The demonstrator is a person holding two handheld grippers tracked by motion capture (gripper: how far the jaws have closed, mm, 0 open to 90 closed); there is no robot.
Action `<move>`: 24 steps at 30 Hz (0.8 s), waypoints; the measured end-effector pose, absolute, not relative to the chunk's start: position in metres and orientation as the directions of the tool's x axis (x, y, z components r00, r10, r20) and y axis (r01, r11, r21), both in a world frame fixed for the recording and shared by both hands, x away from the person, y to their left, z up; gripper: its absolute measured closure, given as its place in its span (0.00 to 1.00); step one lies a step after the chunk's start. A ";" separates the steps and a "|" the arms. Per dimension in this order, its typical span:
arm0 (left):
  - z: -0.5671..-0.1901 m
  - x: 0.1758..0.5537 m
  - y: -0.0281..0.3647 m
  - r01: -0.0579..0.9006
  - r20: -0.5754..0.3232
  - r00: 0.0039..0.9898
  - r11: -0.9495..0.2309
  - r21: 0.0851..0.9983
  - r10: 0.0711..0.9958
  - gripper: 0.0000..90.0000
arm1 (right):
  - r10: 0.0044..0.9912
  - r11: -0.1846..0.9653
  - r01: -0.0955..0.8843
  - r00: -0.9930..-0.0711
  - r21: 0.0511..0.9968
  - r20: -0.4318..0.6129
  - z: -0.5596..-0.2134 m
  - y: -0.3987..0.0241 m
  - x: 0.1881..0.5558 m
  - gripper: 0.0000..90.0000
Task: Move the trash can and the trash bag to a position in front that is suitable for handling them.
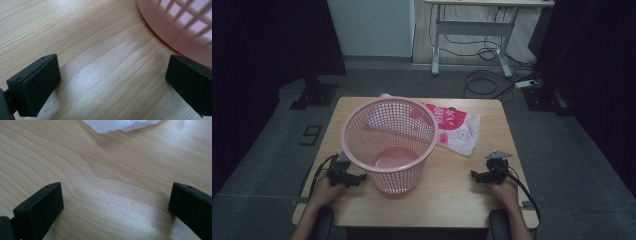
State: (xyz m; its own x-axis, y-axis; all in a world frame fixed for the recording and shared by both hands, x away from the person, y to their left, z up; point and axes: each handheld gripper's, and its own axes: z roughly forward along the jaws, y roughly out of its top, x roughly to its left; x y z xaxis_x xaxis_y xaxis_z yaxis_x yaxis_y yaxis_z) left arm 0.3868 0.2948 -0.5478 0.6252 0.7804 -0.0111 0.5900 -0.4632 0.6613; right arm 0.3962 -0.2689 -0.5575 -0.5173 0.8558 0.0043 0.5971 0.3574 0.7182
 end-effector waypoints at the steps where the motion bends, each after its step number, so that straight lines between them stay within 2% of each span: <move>1: -0.548 0.387 0.295 0.590 -0.011 0.625 -0.464 0.661 0.780 0.00 | 0.856 0.357 0.597 -0.517 0.718 0.004 -0.558 -0.269 0.396 0.00; 24: -0.548 0.387 0.295 0.590 -0.010 0.625 -0.464 0.661 0.781 0.00 | 0.850 0.364 0.592 -0.527 0.719 0.003 -0.558 -0.269 0.397 0.00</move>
State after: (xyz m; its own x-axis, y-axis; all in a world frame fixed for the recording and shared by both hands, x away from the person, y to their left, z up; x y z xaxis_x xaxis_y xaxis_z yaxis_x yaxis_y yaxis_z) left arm 0.3867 0.2948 -0.5478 0.6246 0.7809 -0.0097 0.5901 -0.4637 0.6609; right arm 0.3971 -0.2693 -0.5576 -0.5265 0.8502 0.0034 0.5924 0.3640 0.7187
